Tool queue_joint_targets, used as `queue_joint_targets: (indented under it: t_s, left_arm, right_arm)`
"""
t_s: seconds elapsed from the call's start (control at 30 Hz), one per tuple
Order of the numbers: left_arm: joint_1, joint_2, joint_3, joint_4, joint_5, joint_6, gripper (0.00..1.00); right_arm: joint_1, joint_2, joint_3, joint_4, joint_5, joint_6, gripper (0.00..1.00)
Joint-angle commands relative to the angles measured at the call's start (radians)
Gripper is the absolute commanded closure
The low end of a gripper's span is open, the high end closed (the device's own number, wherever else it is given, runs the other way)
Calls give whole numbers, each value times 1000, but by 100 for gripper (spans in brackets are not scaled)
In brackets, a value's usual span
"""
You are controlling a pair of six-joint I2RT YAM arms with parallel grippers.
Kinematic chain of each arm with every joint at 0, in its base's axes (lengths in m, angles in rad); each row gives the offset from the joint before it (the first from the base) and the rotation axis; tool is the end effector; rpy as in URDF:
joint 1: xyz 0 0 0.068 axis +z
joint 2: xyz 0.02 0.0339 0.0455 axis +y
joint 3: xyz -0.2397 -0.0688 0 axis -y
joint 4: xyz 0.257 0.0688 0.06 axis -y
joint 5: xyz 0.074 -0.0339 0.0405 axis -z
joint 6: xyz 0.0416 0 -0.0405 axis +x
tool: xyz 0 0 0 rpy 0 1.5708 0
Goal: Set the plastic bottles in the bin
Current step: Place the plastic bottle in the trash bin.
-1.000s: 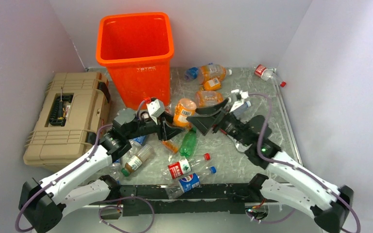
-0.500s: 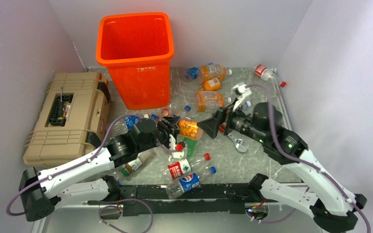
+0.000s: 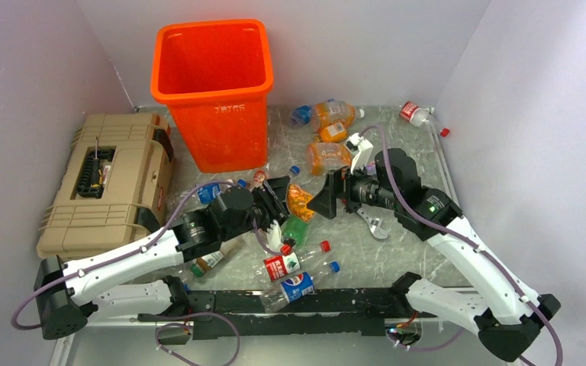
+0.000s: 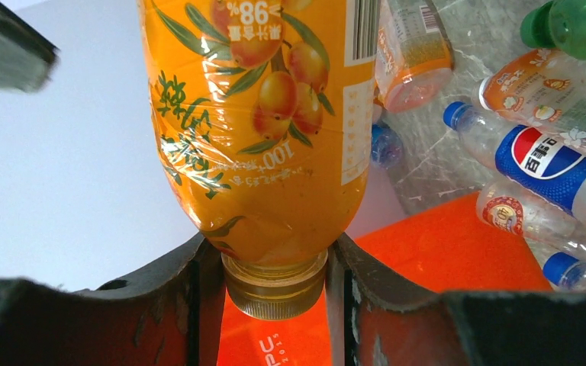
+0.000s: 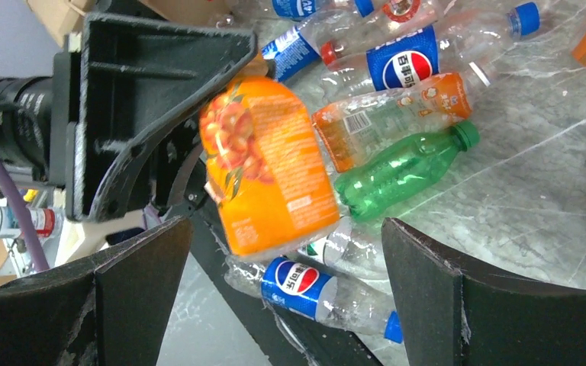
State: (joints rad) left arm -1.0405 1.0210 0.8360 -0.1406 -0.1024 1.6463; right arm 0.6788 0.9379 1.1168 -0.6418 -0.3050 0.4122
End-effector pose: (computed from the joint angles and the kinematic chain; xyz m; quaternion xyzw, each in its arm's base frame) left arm 0.1391 -0.2288 0.2927 0.7837 0.2120 0.2134 0.5435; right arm 0.1651 0.1492 0.3608 -0.1909 0.8225 0.3802 0.3775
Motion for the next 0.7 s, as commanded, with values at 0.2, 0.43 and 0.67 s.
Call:
queue_joint_targets:
  t_s: [0.2,0.43,0.67]
  left_arm:
    - [-30,21,75,5,-7,80,100]
    - [-30,21,64,42,9,67,100]
    - [-30,11,54,88,32,20,95]
  right_arm:
    - [-55,100,-19,111,-249,-18,4]
    - [-46,122,-105,211,-315,44,15]
    - [-28,109,-160,312,-291,67,40]
